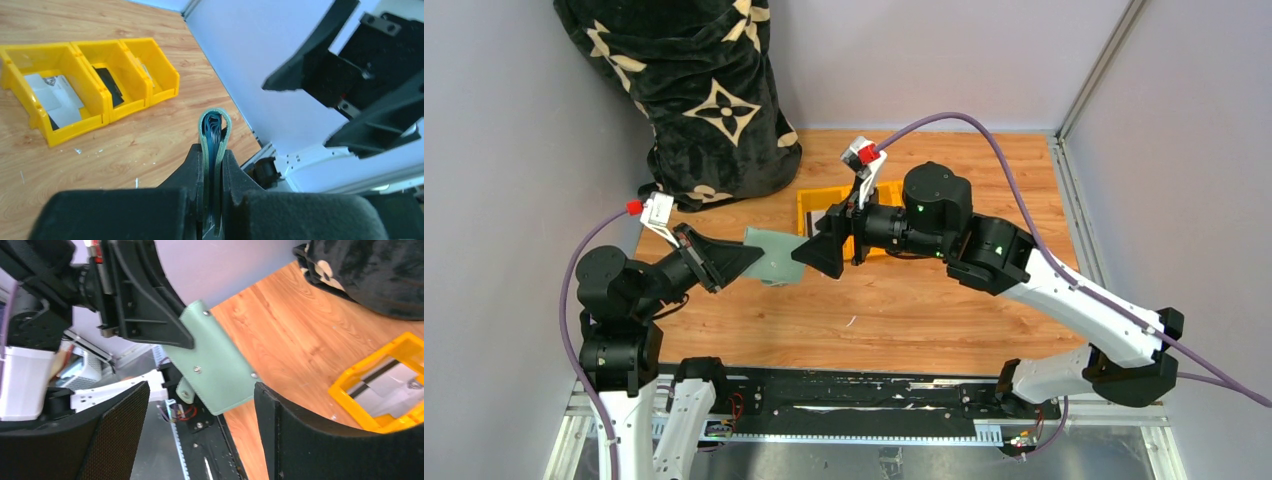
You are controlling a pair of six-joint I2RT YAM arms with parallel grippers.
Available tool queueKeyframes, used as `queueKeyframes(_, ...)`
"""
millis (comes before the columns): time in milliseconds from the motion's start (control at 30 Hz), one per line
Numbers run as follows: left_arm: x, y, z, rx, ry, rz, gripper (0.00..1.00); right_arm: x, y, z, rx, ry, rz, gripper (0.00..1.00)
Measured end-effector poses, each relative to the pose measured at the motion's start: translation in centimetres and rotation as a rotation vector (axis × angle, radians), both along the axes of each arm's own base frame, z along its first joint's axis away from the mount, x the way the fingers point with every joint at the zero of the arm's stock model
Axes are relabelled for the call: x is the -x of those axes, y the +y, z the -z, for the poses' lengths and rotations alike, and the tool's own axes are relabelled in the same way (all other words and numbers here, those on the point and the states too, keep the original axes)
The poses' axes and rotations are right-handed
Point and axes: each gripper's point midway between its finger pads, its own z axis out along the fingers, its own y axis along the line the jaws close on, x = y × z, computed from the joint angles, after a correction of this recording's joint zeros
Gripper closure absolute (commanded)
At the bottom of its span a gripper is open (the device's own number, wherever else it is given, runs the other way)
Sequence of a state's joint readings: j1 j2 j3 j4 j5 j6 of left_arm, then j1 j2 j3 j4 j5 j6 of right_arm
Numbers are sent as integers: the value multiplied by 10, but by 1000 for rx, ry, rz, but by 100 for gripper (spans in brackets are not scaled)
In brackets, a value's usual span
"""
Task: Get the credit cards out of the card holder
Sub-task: Open the card holder.
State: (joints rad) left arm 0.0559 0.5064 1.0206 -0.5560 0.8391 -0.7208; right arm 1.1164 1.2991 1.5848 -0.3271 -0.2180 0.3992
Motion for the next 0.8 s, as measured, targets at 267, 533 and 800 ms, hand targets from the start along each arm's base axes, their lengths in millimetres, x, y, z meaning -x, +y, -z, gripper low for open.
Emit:
queueKeyframes(267,24,-9,-3,-54,-102,105,100,-3,16,43,161,-42,-77,17)
queueKeyframes(533,35,-14,0,-95,-161,183,100,27,25,56,175,-37,-293,24)
queueKeyframes(800,43,-19,1,-114,-191,249,100,36,29,63,175,-29,-393,55)
